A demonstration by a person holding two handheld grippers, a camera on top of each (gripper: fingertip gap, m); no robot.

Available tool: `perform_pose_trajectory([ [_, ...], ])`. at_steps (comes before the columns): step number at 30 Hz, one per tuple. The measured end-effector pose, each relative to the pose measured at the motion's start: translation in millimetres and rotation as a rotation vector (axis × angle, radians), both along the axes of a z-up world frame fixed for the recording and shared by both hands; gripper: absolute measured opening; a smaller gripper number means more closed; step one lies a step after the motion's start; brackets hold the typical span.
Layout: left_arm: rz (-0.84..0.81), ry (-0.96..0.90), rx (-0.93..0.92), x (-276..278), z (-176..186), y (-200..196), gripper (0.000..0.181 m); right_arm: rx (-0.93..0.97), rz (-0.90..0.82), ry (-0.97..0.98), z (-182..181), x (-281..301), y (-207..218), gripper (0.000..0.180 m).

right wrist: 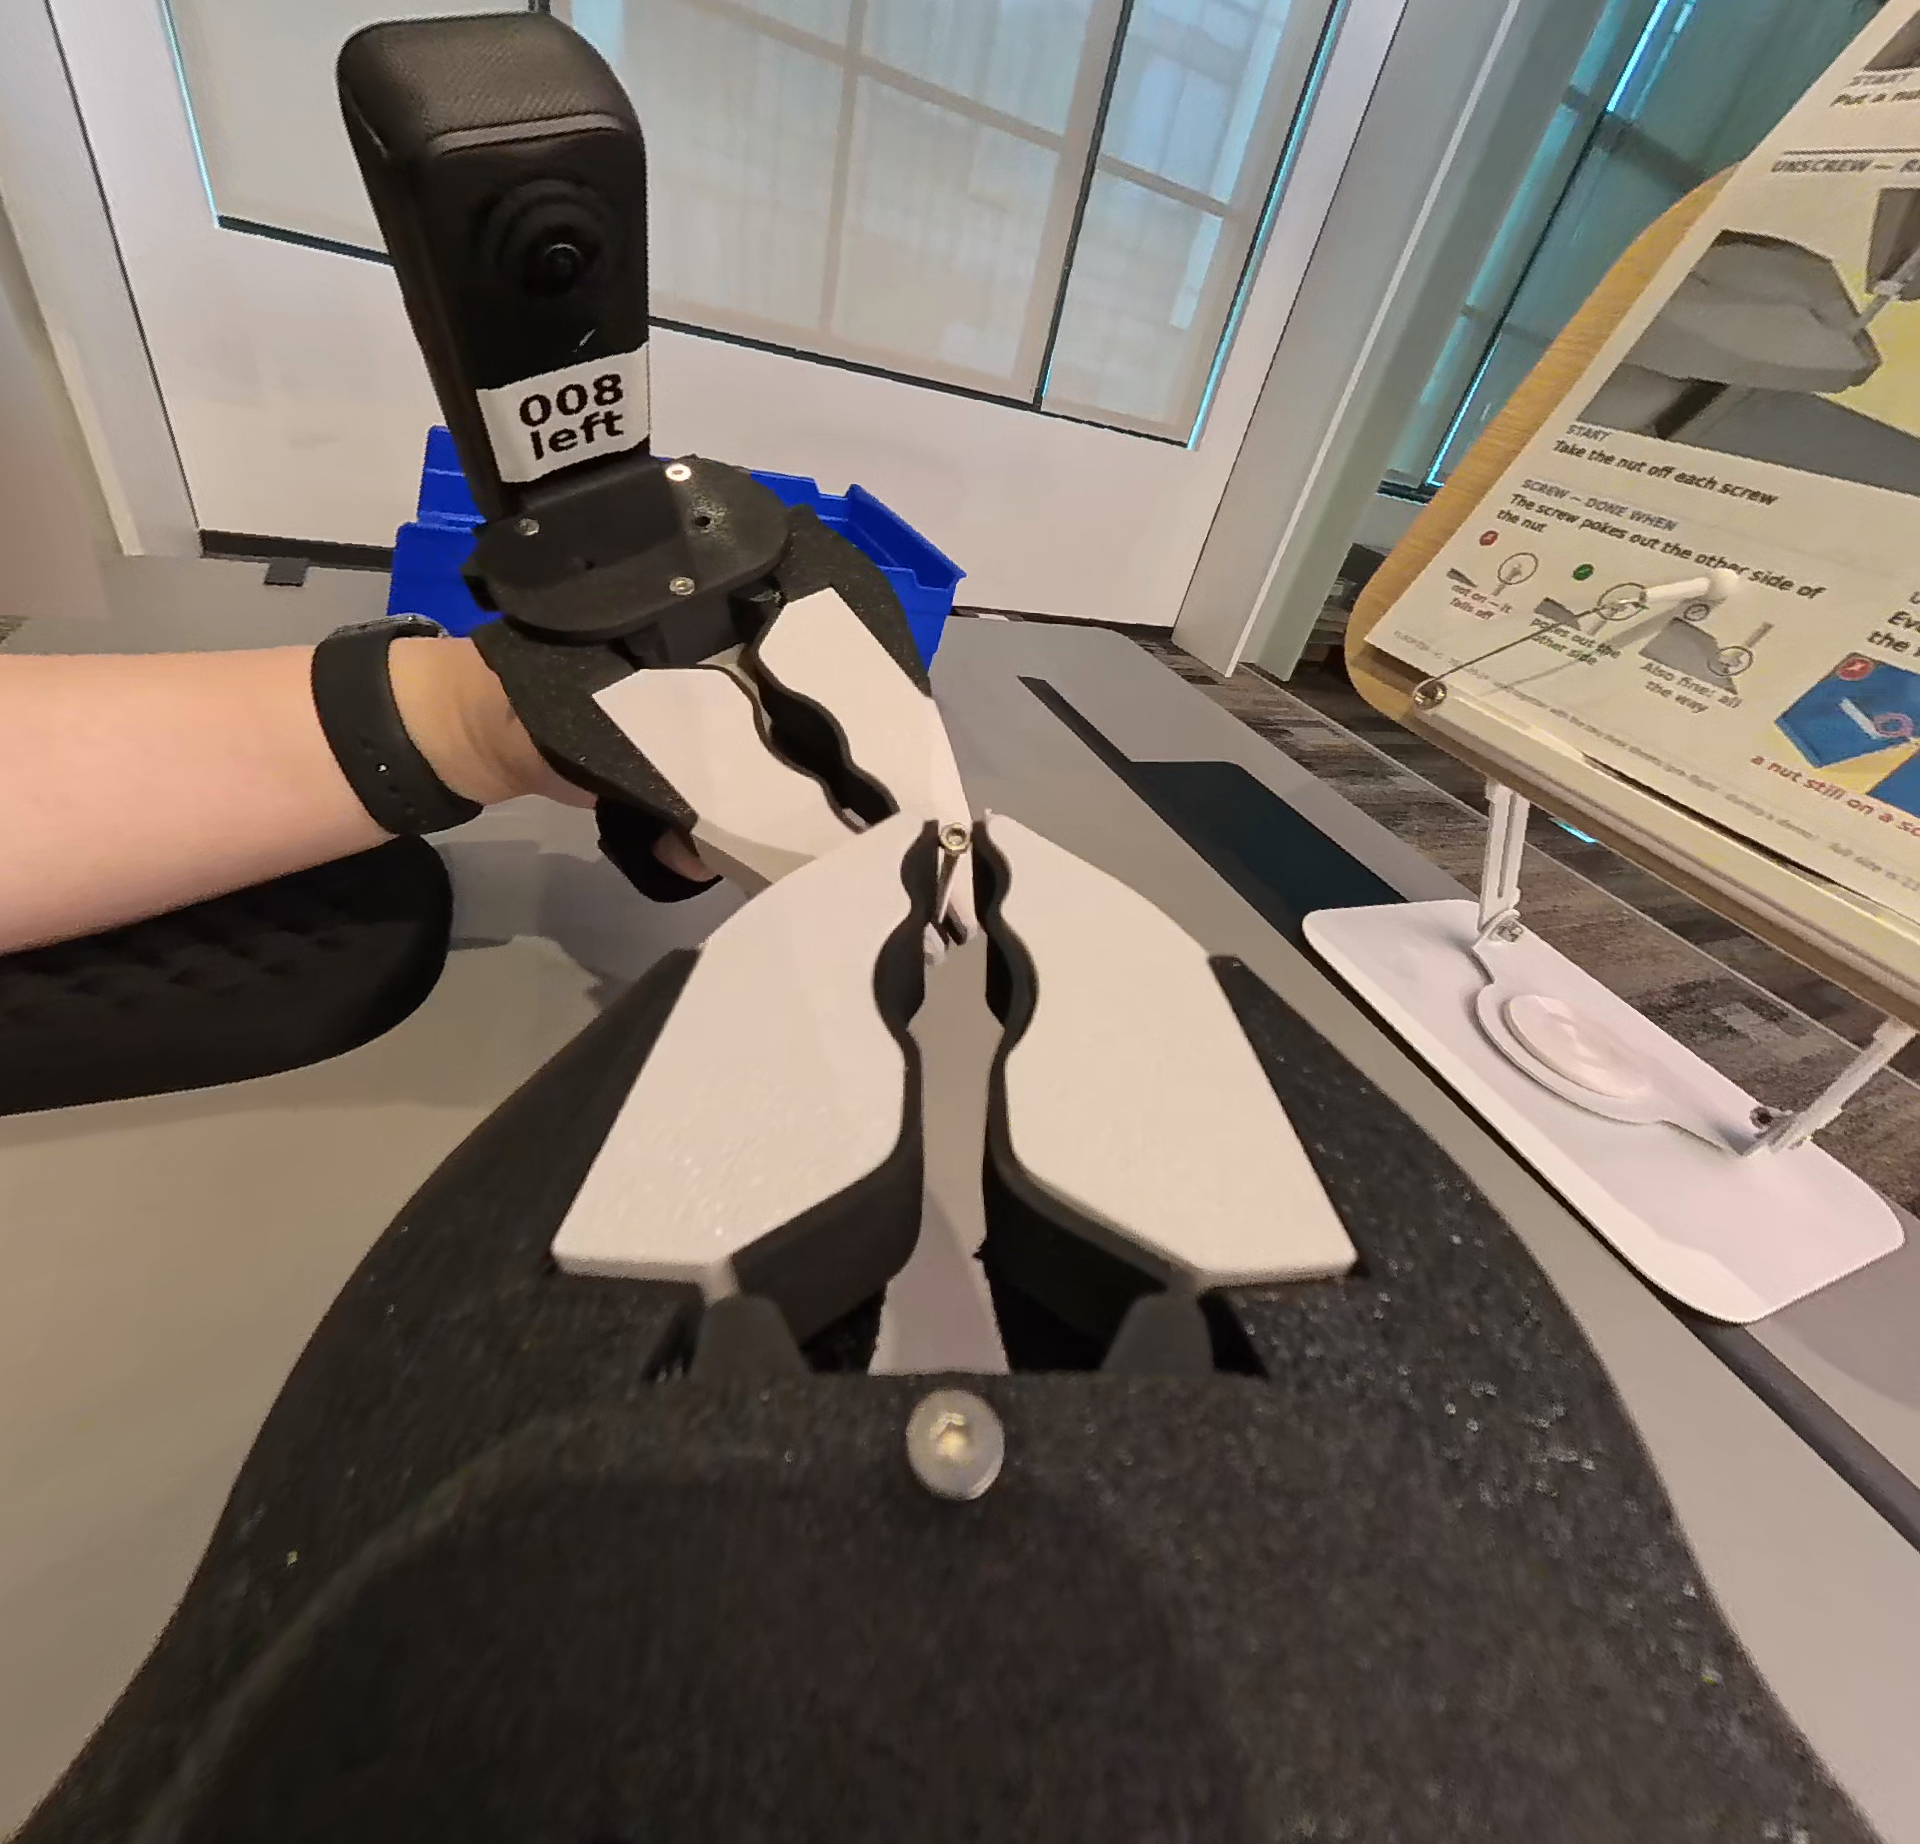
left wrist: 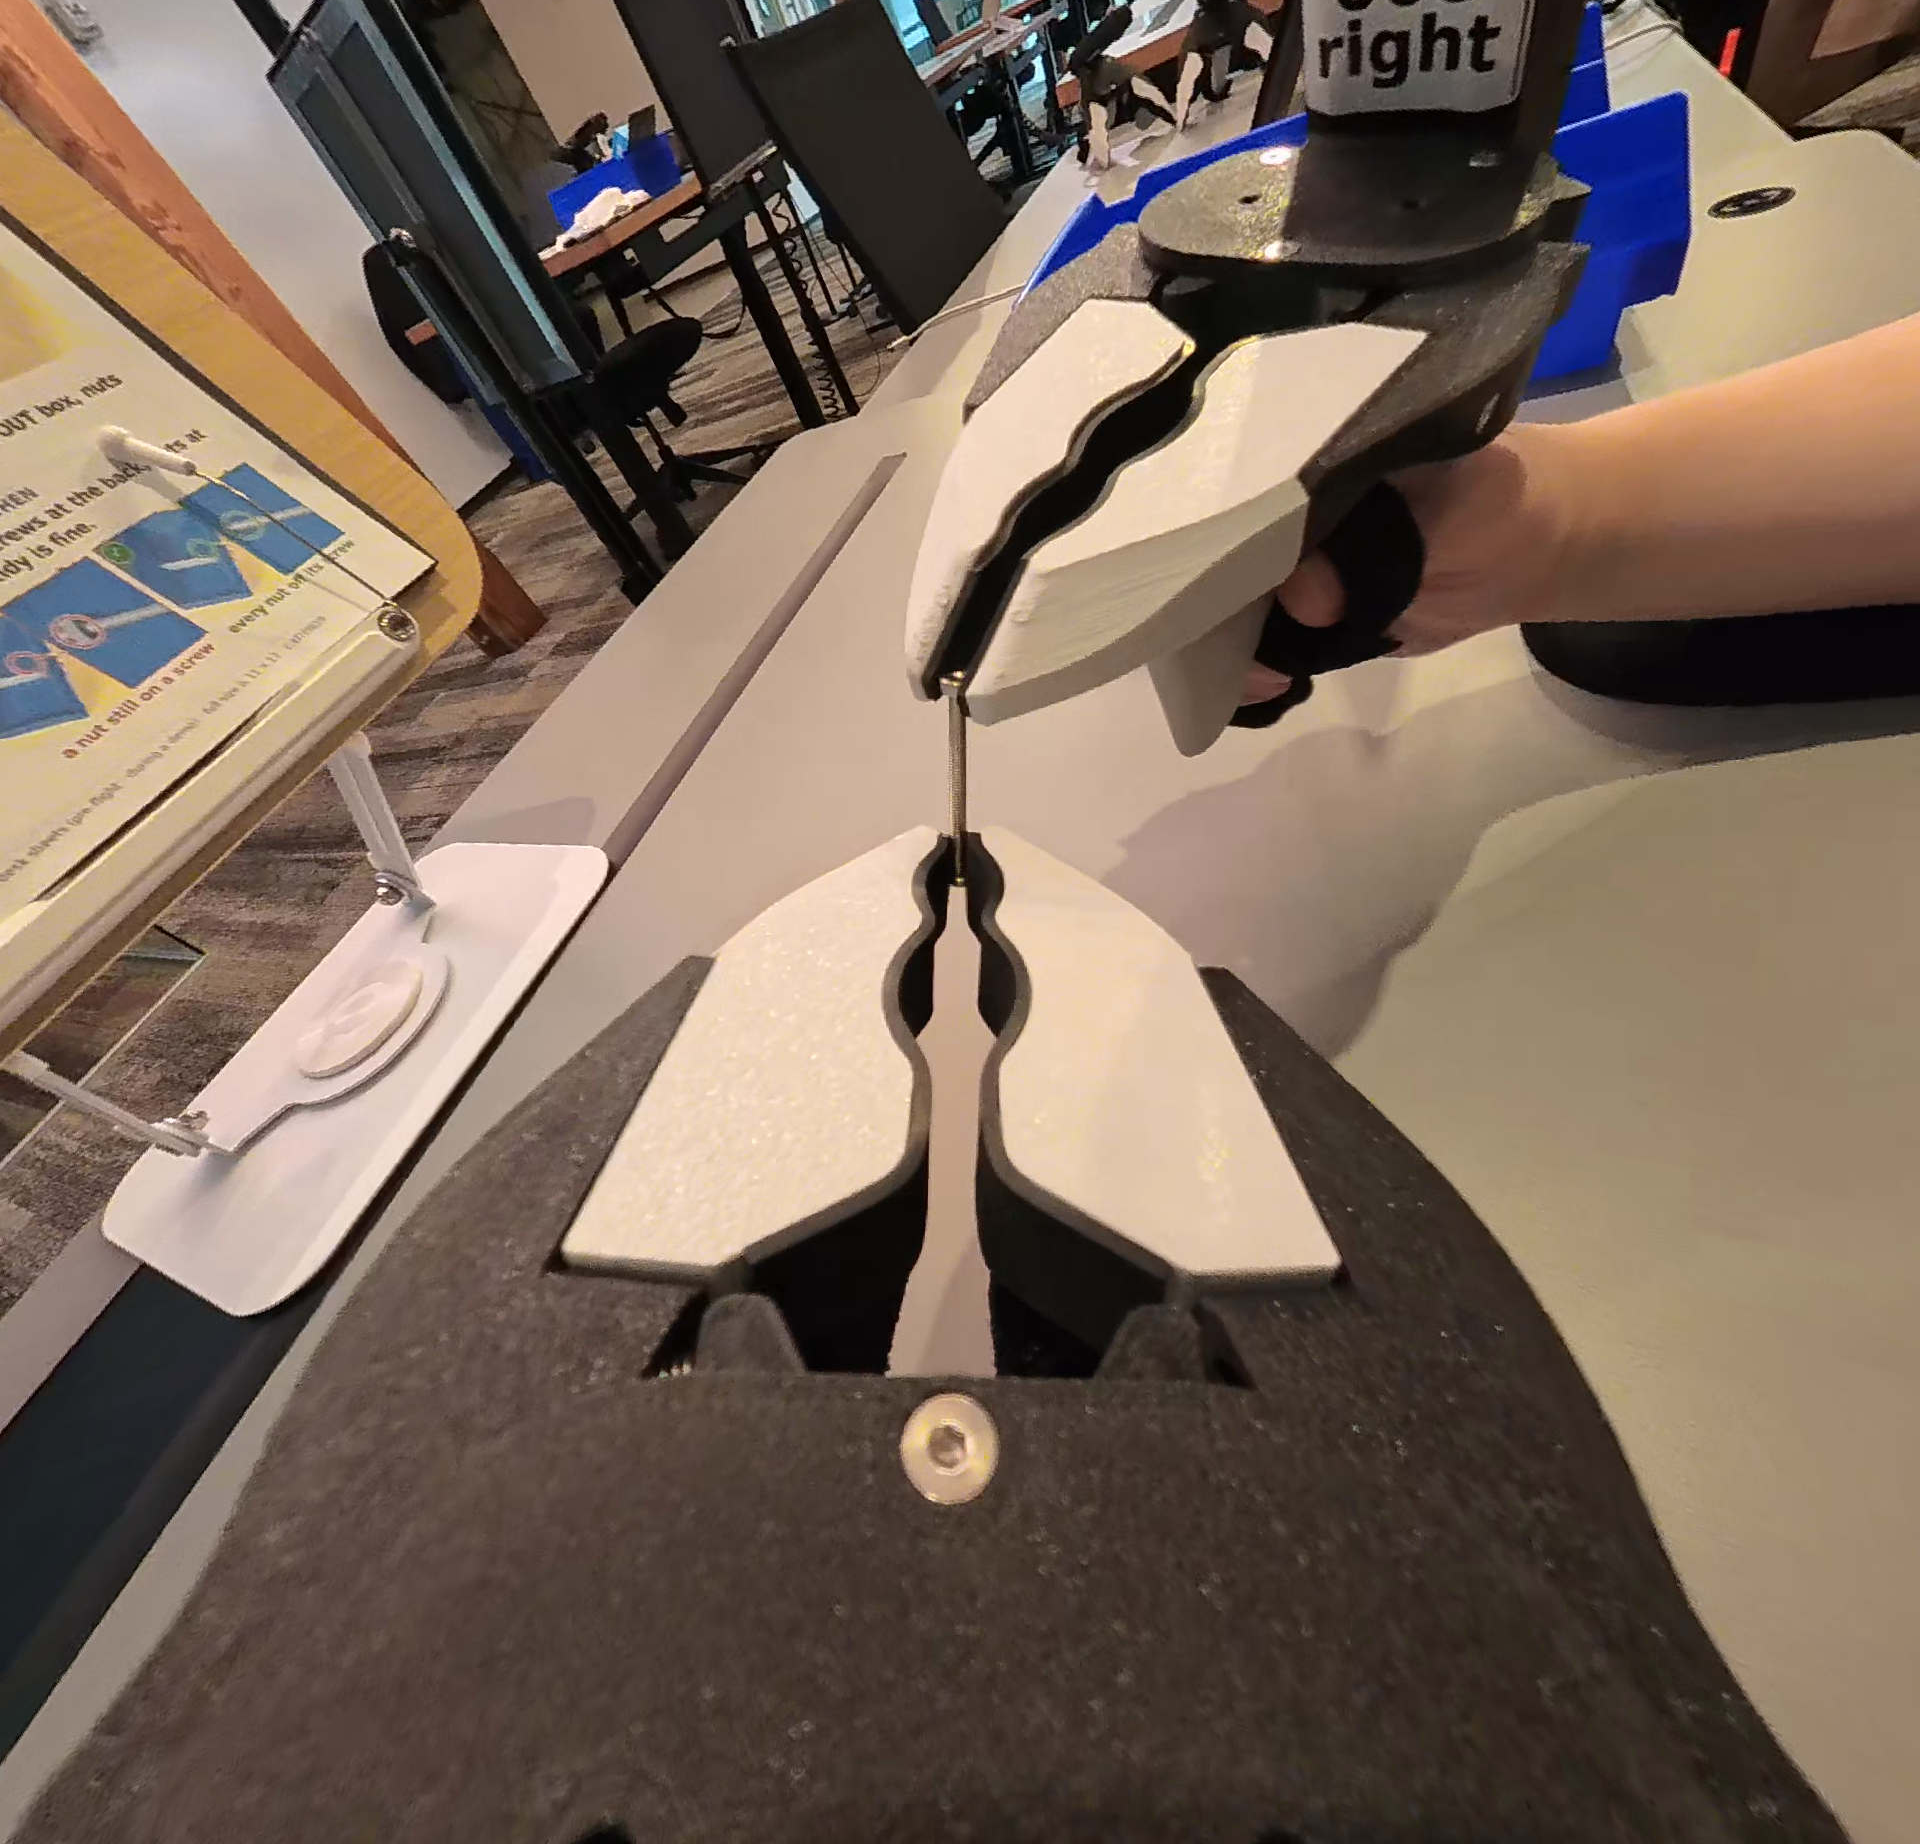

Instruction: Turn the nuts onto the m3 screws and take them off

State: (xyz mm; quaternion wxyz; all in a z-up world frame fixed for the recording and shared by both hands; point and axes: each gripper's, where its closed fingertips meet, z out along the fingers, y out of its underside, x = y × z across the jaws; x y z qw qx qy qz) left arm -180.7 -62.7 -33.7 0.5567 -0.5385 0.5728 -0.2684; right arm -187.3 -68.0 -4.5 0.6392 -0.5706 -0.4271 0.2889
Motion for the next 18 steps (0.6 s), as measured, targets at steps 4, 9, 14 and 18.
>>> perform_pose_trajectory([
  [4,0.012,0.002,0.005,-0.3,-0.2,1.8,0.002,-0.004,-0.011,0.007,-0.2,-0.5,1.3,0.005],
  [9,0.007,-0.007,0.007,0.0,1.4,1.0,0.002,0.004,-0.011,0.011,0.8,0.4,1.1,0.007],
  [14,-0.002,-0.013,0.002,-0.6,2.0,-0.1,0.002,0.011,0.011,0.016,1.6,-0.4,-1.7,0.014],
  [18,-0.038,-0.029,-0.012,0.5,3.9,-5.6,0.002,0.034,0.038,0.016,2.2,-1.5,-6.3,0.018],
])
